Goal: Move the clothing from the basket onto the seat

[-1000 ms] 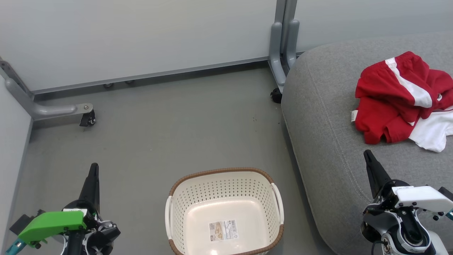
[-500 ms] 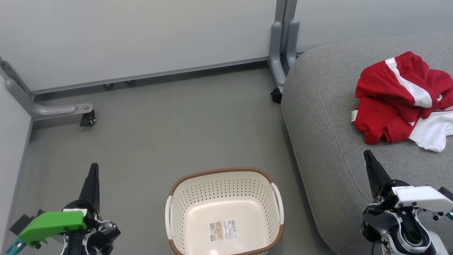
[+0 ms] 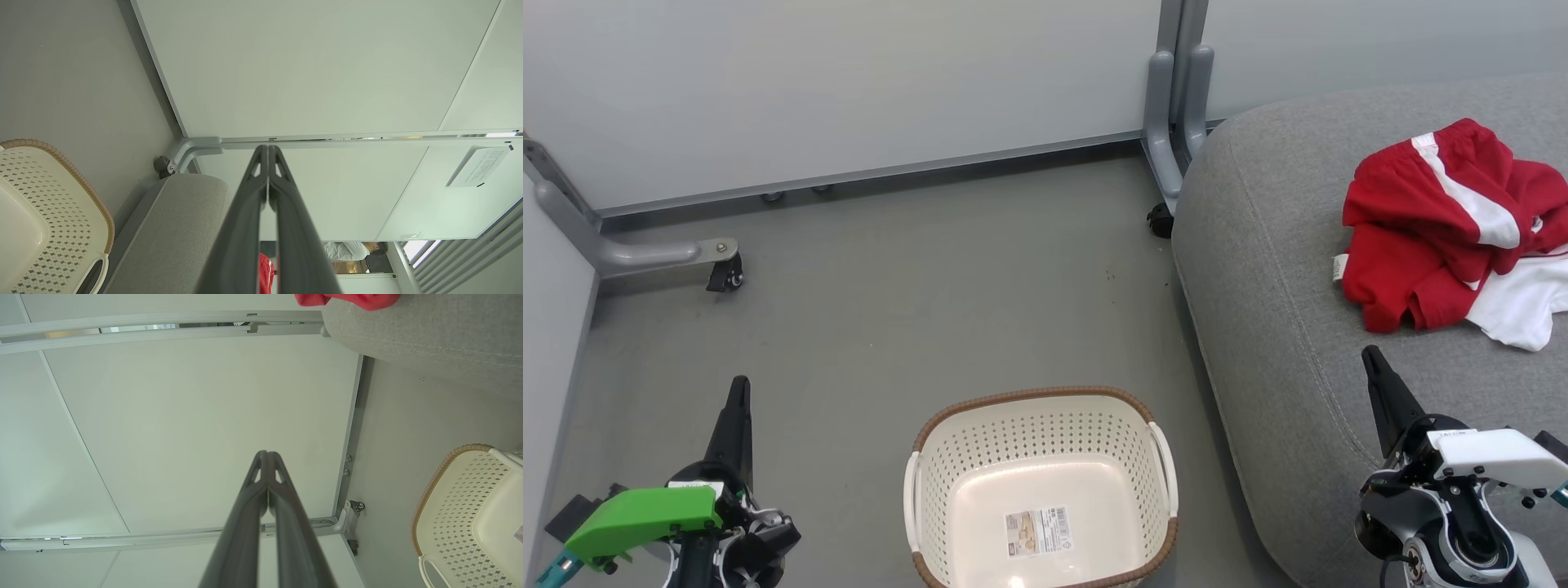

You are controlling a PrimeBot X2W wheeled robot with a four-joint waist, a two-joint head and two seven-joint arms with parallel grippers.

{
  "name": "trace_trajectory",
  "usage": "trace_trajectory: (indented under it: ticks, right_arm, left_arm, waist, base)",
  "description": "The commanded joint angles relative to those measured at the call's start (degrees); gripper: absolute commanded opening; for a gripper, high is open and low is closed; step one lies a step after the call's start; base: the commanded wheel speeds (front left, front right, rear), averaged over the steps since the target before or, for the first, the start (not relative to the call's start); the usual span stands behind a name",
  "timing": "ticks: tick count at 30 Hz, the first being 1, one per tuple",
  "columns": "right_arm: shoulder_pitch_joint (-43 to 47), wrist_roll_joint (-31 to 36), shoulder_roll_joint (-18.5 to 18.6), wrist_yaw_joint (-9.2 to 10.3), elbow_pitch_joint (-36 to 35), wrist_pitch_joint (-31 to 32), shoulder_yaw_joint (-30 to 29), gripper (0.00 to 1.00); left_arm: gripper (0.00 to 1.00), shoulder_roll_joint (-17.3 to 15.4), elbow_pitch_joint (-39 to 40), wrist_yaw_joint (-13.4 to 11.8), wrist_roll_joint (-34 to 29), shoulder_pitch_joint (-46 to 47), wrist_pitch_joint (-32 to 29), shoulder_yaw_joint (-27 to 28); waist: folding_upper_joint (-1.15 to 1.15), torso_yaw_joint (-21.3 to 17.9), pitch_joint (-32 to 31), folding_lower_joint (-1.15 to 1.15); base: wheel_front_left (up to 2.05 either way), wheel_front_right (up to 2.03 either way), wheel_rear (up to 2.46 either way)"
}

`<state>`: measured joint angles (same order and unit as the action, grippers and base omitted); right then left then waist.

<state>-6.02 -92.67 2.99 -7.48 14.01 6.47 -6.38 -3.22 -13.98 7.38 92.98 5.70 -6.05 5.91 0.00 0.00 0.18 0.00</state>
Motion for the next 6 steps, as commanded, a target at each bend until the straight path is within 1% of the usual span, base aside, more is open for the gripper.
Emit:
trace_trajectory:
  ticks: [1,6]
  right_arm:
    - [-0.34,0.20,0.04,-0.02,0.09,0.04,-0.09,0.00]
    - [-0.34,0.22,0.02,-0.02,0.09,0.06,-0.10,0.00]
  left_arm:
    - [0.00,-0.10,-0.12,0.20,-0.31,0.95,-0.32,0.32]
    - [0.00,-0.07,-0.12,0.20,-0.37,0.95,-0.36,0.35]
  waist:
    - [0.00,0.00,0.00,0.00]
    - [0.00,0.00,0.00,0.00]
  base:
    - [0.00,0.00,0.00]
    - [0.00,0.00,0.00]
